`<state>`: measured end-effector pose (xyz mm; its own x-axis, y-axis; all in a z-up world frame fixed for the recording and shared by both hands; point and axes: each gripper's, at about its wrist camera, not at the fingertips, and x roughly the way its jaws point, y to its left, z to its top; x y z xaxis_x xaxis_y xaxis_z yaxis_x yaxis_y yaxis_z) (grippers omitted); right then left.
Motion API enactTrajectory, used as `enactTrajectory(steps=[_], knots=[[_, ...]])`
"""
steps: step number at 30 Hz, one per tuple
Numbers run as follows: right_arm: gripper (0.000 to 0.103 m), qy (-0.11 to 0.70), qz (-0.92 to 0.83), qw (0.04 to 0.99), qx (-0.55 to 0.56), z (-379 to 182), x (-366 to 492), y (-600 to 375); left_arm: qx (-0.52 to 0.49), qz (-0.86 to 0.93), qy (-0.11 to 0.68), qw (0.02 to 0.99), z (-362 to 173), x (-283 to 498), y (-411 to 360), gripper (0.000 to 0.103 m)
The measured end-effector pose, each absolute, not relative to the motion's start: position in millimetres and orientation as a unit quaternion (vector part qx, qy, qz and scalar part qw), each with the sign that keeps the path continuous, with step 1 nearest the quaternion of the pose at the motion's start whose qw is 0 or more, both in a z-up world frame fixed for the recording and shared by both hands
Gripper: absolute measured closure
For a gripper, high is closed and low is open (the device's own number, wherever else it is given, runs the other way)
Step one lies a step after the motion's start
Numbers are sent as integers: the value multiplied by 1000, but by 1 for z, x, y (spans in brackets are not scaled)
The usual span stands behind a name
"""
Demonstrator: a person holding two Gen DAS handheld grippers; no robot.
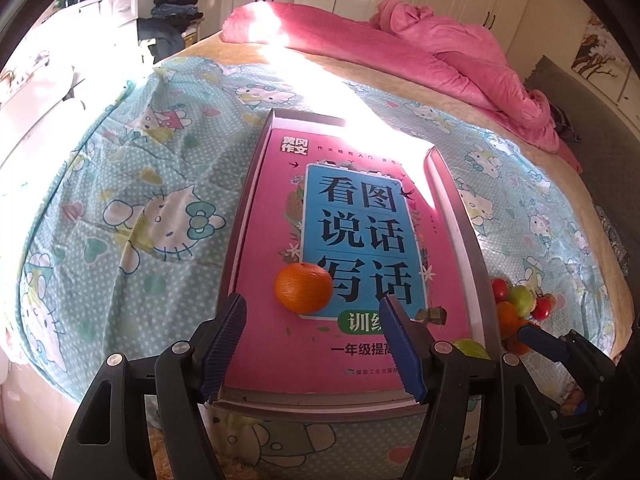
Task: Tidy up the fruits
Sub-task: 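Withdraw both grippers from the book back toward the fruit cluster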
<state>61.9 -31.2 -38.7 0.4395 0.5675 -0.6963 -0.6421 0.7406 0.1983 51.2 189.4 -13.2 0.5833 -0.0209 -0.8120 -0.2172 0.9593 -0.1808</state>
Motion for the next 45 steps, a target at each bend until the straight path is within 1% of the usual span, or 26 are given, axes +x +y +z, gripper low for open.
enactTrajectory(steps=[9, 10, 11, 13, 20, 24, 42, 45], knots=[[36, 386, 349, 853, -45, -36, 62, -36, -129, 61, 443, 885, -10, 50, 187, 32], [35, 384, 347, 854, -45, -35, 62, -37, -128, 63, 440, 887, -9, 49, 187, 29], [34, 382, 346, 855, -45, -34, 62, -38, -127, 65, 438, 888, -8, 49, 186, 22], [31, 379, 344, 858, -44, -32, 61, -40, -130, 65, 434, 889, -6, 47, 186, 22], [30, 370, 335, 866, -39, -28, 61, -49, -138, 52, 431, 890, -2, 46, 179, 22], [27, 365, 329, 871, -35, -24, 62, -54, -137, 47, 428, 892, 0, 45, 173, 22], [25, 346, 298, 889, -20, -9, 64, -80, -107, 26, 430, 896, 6, 40, 141, 22], [22, 345, 291, 892, -14, -7, 65, -87, -103, 24, 430, 897, 7, 40, 136, 22]])
